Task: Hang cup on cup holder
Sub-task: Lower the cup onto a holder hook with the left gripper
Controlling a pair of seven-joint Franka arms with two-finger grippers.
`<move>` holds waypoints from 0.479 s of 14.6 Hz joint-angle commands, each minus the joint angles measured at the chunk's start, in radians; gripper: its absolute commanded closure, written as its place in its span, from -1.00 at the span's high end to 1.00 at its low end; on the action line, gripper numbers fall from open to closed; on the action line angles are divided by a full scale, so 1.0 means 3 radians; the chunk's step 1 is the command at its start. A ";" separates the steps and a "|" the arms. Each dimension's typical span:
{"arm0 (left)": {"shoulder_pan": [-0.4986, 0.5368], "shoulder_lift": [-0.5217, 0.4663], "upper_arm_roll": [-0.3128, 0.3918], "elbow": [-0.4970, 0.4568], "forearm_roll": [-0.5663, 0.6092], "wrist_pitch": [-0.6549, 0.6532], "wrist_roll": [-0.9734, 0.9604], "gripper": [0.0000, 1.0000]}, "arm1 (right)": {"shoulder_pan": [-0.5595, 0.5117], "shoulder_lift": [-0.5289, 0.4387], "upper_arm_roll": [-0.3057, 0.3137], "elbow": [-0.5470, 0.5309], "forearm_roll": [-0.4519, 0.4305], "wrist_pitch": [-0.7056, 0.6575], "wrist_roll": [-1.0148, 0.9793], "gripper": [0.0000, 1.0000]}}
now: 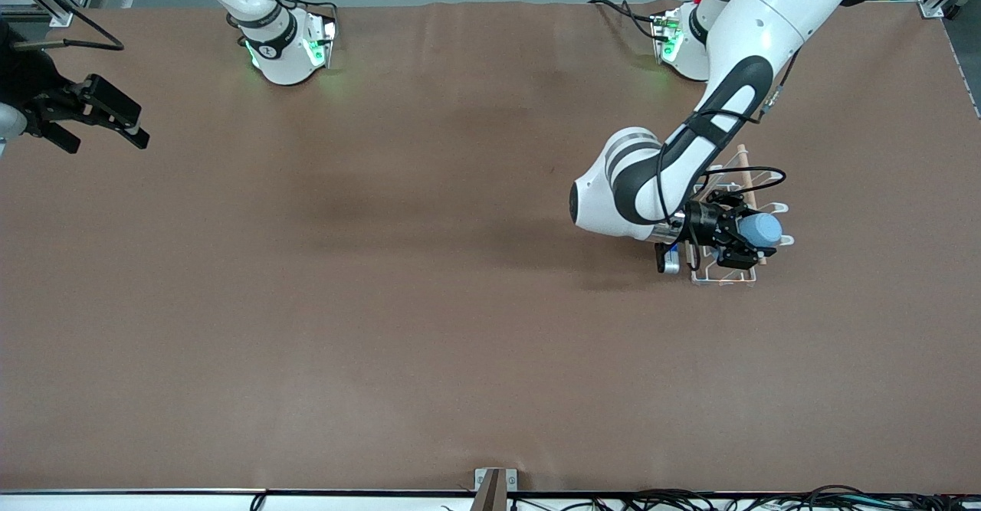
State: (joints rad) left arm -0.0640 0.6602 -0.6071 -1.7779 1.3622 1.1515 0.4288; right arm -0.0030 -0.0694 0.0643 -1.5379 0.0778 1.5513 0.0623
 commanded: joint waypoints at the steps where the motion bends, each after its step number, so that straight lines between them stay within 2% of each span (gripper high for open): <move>1: -0.0022 0.0044 -0.0001 0.0000 0.0082 -0.0034 -0.0064 0.09 | -0.0021 0.0011 0.0011 0.0023 -0.0044 -0.0073 0.0129 0.99; 2: -0.0022 0.0059 -0.0001 0.0005 0.0082 -0.0034 -0.0064 0.37 | -0.0021 0.0011 0.0011 0.0038 -0.0050 -0.0068 0.0135 0.99; 3: -0.0032 0.0065 -0.0001 0.0010 0.0082 -0.0034 -0.0064 0.86 | -0.0016 0.0042 0.0011 0.0054 -0.0060 -0.0068 0.0135 0.99; 4: -0.0037 0.0070 -0.0001 0.0015 0.0082 -0.0034 -0.0079 1.00 | -0.0021 0.0057 0.0011 0.0059 -0.0045 -0.0068 0.0130 0.99; 7: -0.0042 0.0065 -0.0001 0.0026 0.0082 -0.0039 -0.0095 1.00 | 0.0000 0.0062 0.0011 0.0090 -0.0060 -0.0063 0.0125 0.99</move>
State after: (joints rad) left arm -0.0695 0.6776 -0.6073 -1.7801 1.3672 1.1513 0.4052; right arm -0.0045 -0.0624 0.0637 -1.5364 0.0776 1.5426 0.0814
